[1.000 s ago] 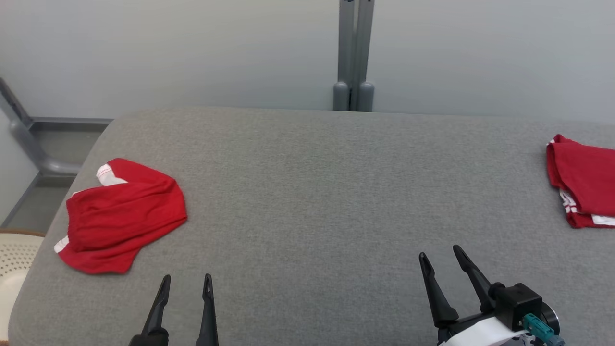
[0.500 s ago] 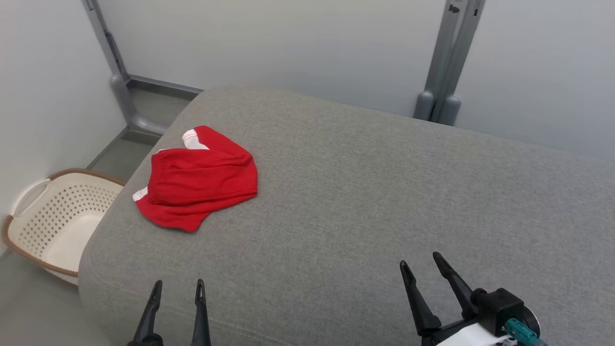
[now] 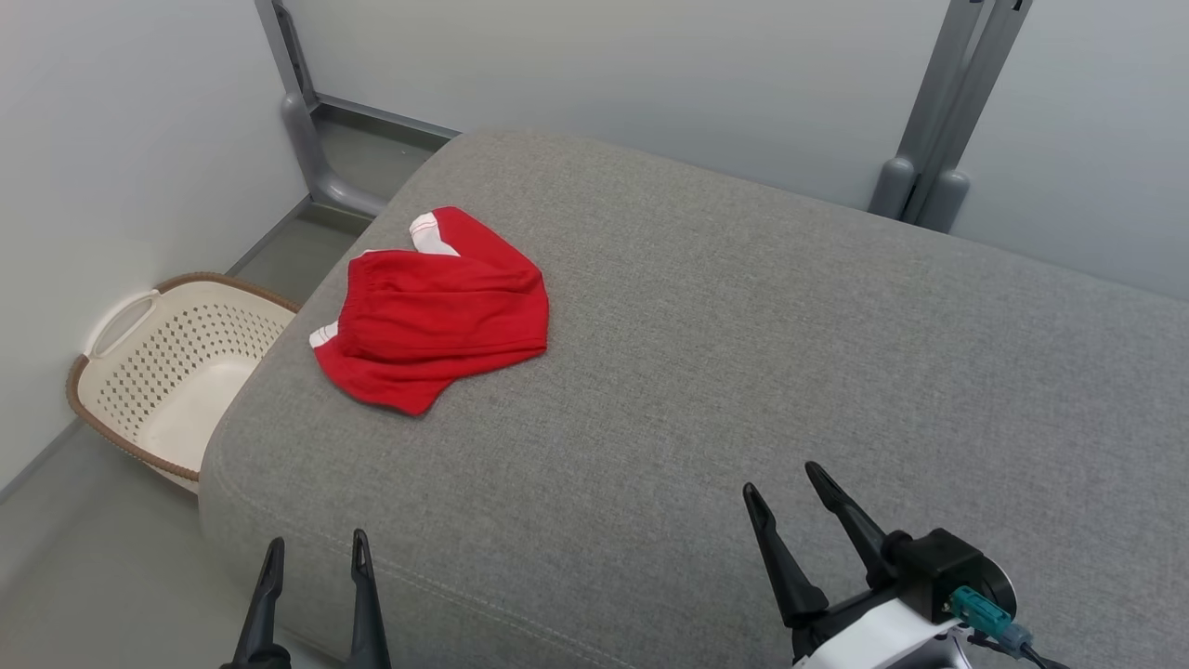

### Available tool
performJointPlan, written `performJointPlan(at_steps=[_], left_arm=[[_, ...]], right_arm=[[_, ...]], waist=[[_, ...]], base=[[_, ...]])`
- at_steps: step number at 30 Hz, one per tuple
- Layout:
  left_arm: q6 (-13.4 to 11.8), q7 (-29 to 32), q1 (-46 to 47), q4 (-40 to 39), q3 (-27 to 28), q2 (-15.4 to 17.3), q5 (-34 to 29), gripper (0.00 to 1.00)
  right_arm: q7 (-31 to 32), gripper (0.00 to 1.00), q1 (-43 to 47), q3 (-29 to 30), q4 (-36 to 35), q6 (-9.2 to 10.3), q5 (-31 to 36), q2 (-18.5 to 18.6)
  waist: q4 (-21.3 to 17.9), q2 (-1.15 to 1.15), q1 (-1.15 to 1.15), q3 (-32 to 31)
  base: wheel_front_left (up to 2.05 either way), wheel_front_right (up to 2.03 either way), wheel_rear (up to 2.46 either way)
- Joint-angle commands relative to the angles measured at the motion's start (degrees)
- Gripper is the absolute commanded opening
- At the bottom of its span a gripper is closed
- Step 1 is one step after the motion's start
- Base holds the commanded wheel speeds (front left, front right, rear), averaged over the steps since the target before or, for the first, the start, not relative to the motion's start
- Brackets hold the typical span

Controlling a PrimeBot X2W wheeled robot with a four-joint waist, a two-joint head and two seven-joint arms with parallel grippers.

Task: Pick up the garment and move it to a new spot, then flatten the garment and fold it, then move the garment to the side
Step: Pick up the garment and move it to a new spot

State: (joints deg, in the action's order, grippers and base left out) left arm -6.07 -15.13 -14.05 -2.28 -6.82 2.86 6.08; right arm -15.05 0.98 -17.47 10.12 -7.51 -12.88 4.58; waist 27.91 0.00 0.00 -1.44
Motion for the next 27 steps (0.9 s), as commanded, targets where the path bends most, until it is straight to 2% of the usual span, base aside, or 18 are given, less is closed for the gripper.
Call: performJointPlan(at_steps=[1,7,12,20,24,27], left_arm=[[-0.37,0.01,-0.94,-0.39,0.22,0.08,0.18,1.0],[-0.85,0.0,-0.89,-0.79,0.27,0.08,0.43,1.0],[-1.14,0.01,0.1,-1.26,0.97,0.08,3.15,1.0],[3.39,0.0,8.3,1.84,4.71,0.55,1.16,1.0],[6.77,0.22,15.43,6.96,4.8,3.36,0.94,1.0],[8.74,4.16,23.86,10.98,4.55,6.9,-0.1,1.0]], right_arm=[[-0.16,1.0,-0.41,-0.22,0.22,0.04,-0.16,0.4],[-0.16,1.0,-0.91,-0.51,0.26,0.04,-0.37,0.94],[-0.16,1.0,-1.11,-0.59,0.11,0.04,-0.11,1.28],[-0.16,1.0,-2.85,0.4,-1.38,0.04,0.9,4.26],[-0.16,1.0,-3.76,0.89,-2.29,0.04,1.71,6.59],[-0.16,1.0,-4.51,0.78,-2.55,0.04,2.06,8.34]], waist=[[0.1,0.0,0.0,0.11],[0.33,0.0,0.0,0.56],[0.44,0.0,0.0,1.46],[0.97,0.0,0.0,7.6],[1.24,0.0,0.0,11.53],[1.22,0.0,0.0,13.75]], base=[[0.0,0.0,0.0],[0.0,0.0,0.0],[0.0,0.0,0.0],[0.0,0.0,0.0],[0.0,0.0,0.0],[0.0,0.0,0.0]])
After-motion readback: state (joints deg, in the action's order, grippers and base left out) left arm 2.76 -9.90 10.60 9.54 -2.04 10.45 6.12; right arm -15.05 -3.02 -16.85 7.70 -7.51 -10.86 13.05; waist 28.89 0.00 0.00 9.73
